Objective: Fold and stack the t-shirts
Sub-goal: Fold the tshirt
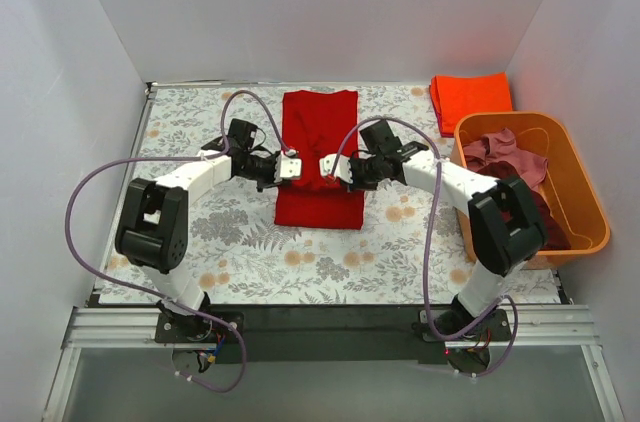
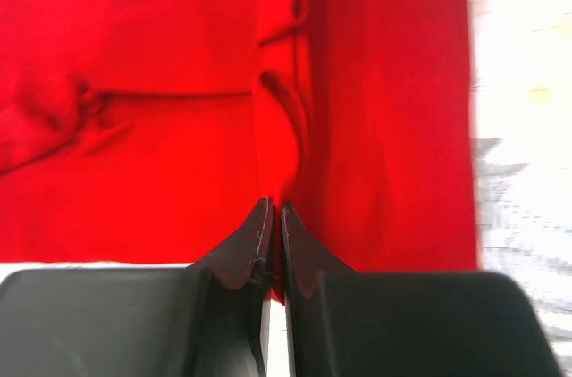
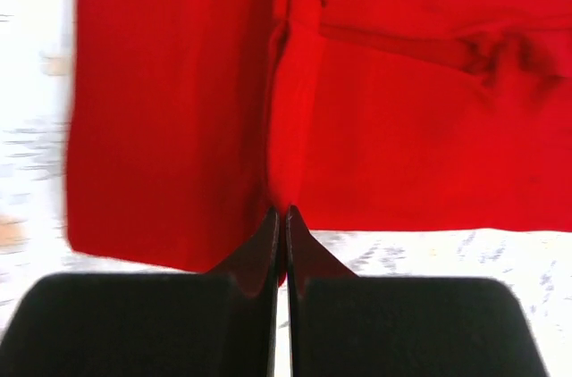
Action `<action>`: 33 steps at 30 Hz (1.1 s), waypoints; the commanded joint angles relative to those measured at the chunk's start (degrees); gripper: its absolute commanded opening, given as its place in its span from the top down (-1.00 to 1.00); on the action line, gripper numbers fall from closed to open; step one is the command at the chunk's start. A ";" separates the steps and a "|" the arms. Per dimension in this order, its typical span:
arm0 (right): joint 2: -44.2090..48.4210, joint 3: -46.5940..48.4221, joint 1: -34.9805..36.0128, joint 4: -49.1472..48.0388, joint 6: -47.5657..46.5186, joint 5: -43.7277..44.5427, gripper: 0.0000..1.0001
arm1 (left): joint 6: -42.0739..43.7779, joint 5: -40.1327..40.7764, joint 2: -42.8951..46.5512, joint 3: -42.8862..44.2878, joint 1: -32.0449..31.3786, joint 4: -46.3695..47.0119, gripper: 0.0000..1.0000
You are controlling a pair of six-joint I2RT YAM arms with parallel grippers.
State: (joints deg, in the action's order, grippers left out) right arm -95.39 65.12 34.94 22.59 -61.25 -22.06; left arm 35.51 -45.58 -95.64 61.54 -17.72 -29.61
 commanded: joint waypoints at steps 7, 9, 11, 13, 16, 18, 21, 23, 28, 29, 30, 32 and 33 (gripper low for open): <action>-12.44 15.20 -5.58 0.18 -9.76 -2.02 0.97 | 2.29 -1.26 -12.11 14.64 4.18 5.96 1.00; -15.69 19.15 -6.37 0.09 -9.93 -2.37 0.97 | 2.37 -1.09 -15.01 16.59 4.71 6.58 1.00; -18.58 22.57 -6.64 -0.35 -10.46 -2.11 0.97 | 2.29 -1.00 -16.68 19.05 5.06 7.19 1.00; -20.44 24.95 -6.90 -0.44 -10.46 -2.54 0.97 | 2.55 -0.82 -18.53 20.46 5.23 7.19 1.00; -23.16 27.95 -7.08 -0.62 -10.99 -2.20 0.97 | 2.90 -0.56 -20.11 21.60 5.32 7.81 1.00; -24.57 29.09 -7.34 -0.70 -10.99 -1.84 0.97 | 2.55 -0.30 -20.99 22.04 5.50 8.51 1.00; -25.54 29.27 -7.52 -0.88 -11.34 -1.58 0.97 | 2.64 -0.12 -21.43 21.61 5.76 9.65 1.00; -25.46 28.83 -7.60 -1.06 -11.43 -1.49 0.97 | 2.81 -0.12 -21.61 21.34 6.02 10.70 1.00; -25.72 28.04 -7.69 -2.02 -11.35 -0.35 0.97 | 2.38 -0.12 -22.31 21.52 6.03 11.93 1.00; -25.72 28.04 -7.69 -2.54 -10.91 0.00 0.89 | 2.37 0.23 -22.84 21.61 6.03 12.20 1.00; -25.81 28.04 -7.69 -2.72 -10.73 0.79 0.60 | 2.20 0.58 -23.02 21.69 6.03 12.38 0.94; -25.46 28.39 -7.69 -3.69 -10.20 1.67 0.27 | 0.71 1.02 -23.19 22.04 6.11 13.95 0.66; -25.28 28.39 -7.69 -3.87 -9.50 2.46 0.16 | 0.36 1.11 -23.11 22.13 6.20 14.22 0.53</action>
State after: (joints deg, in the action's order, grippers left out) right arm -120.92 91.98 27.64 21.43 -70.46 -21.50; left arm 36.71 -45.08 -118.80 81.76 -12.10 -18.13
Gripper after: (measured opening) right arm 0.386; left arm 0.186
